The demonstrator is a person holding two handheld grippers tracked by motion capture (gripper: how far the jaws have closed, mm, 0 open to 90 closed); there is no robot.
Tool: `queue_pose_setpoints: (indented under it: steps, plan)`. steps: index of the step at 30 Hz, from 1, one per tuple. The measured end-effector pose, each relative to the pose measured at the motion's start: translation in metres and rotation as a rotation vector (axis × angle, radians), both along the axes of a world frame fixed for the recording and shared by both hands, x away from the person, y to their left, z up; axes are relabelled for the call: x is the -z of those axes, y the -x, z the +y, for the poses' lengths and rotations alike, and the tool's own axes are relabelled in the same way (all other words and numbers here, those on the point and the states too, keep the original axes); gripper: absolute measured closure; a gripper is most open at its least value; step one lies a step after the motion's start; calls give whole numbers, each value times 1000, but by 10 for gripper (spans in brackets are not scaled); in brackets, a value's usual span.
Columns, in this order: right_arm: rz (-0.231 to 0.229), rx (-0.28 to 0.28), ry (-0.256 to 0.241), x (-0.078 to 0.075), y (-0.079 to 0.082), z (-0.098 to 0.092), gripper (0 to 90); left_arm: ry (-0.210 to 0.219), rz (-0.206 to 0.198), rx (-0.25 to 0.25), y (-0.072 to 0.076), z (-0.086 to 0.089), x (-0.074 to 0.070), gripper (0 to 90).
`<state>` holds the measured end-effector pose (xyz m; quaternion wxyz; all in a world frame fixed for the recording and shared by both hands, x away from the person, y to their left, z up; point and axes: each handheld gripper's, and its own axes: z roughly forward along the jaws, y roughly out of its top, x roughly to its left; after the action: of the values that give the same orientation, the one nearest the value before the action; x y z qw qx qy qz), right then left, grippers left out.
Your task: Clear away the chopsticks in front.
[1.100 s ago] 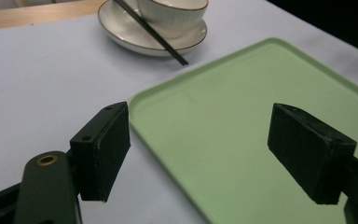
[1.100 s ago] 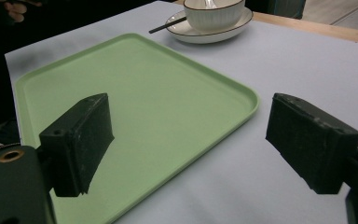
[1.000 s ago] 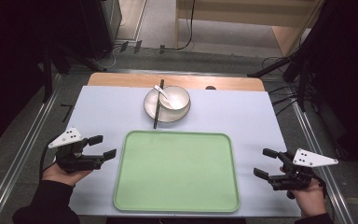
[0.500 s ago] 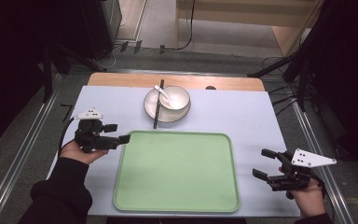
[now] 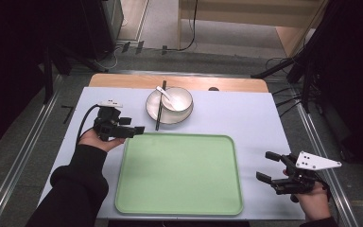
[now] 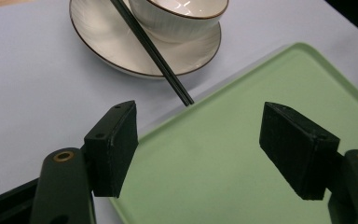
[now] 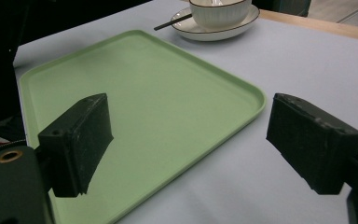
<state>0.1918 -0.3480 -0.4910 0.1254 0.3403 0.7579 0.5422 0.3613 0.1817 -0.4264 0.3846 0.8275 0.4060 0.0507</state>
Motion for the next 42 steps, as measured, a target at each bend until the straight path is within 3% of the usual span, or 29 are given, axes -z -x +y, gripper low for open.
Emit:
queue_pose_setpoints:
  steps: [3, 17, 20, 21, 22, 26, 29, 30, 35, 42]
  plan:
    - [3, 1, -4, 0, -1, 0, 145, -11, 11, -18, -10, -7, 1, 324]
    - [-4, -2, -7, 0, -1, -1, 146, -68, 58, -108, -60, -41, 12, 318]
    - [-5, -6, -12, 0, -1, 0, 146, -66, 74, -114, -70, -48, 16, 401]
    - [-5, -7, -13, 0, -1, 0, 147, -76, 78, -115, -74, -51, 17, 402]
    - [-6, -9, -13, 0, -1, 0, 147, -111, 78, -110, -80, -57, 20, 410]
    - [-6, -12, -12, 0, -2, -1, 147, -123, 75, -128, -86, -63, 26, 439]
    - [-3, -14, -20, 1, -2, -1, 156, -134, 69, -155, -92, -65, 34, 510]
    - [-2, -13, -23, 1, -3, -1, 156, -117, 86, -165, -96, -65, 39, 529]
    - [-9, -22, -13, 1, -4, 0, 156, -116, 116, -203, -101, -65, 44, 573]
    - [-5, -18, -16, 1, -4, -1, 156, -143, 112, -184, -100, -70, 47, 581]
